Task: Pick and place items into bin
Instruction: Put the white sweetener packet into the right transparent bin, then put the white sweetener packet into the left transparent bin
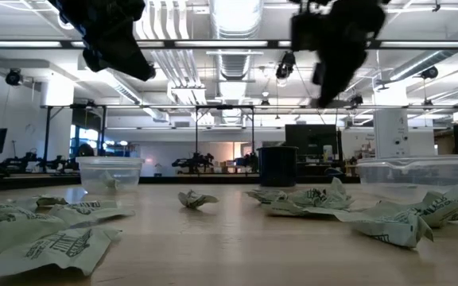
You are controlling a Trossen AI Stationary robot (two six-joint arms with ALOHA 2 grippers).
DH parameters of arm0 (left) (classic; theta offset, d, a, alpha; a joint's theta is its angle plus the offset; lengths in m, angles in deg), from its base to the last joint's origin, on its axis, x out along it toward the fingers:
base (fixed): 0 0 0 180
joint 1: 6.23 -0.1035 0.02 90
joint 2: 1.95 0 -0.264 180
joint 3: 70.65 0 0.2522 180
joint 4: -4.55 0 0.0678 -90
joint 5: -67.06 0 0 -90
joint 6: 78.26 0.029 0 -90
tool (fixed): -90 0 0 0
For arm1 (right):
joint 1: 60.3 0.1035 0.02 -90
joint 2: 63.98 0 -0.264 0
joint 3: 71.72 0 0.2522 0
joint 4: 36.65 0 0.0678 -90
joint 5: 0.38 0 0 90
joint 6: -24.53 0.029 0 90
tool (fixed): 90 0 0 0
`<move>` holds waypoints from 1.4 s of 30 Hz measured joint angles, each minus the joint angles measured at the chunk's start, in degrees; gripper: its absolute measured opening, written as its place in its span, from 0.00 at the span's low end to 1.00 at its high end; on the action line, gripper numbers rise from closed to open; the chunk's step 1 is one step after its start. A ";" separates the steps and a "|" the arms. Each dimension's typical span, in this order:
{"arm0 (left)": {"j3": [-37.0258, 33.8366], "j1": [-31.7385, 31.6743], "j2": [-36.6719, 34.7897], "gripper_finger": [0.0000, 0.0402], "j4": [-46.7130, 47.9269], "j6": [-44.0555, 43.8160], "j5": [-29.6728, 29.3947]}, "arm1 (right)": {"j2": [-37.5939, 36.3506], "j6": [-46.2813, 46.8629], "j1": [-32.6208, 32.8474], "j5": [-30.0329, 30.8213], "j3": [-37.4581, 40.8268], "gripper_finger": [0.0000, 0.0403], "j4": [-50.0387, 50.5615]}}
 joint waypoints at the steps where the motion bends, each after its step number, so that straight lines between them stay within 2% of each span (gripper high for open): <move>1: 0.00 0.00 0.11 0.23 -0.04 0.00 -0.02 | -1.84 1.47 0.53 -0.01 1.51 0.02 0.15; 8: 0.00 0.00 0.23 0.23 -0.69 1.10 -0.02 | -14.39 11.95 3.72 4.09 13.22 0.02 -1.14; 14: -0.02 0.00 0.25 0.23 -4.04 3.72 -0.47 | -21.48 18.08 4.96 5.48 21.68 0.02 -8.89; 26: -0.22 0.00 2.95 0.23 -5.18 4.24 -0.45 | -25.00 21.12 6.16 5.99 30.30 0.02 -9.39; 30: -0.26 0.00 6.00 0.23 -6.18 4.18 0.12 | -25.20 21.48 6.11 5.98 31.19 0.07 -9.37; 38: -0.26 0.02 12.66 0.23 -7.25 4.07 9.88 | -25.20 21.91 6.10 5.95 31.21 0.24 -9.57; 42: 0.02 0.03 14.10 0.23 -7.16 4.07 15.20 | -25.20 21.53 6.13 5.88 30.63 0.30 -9.49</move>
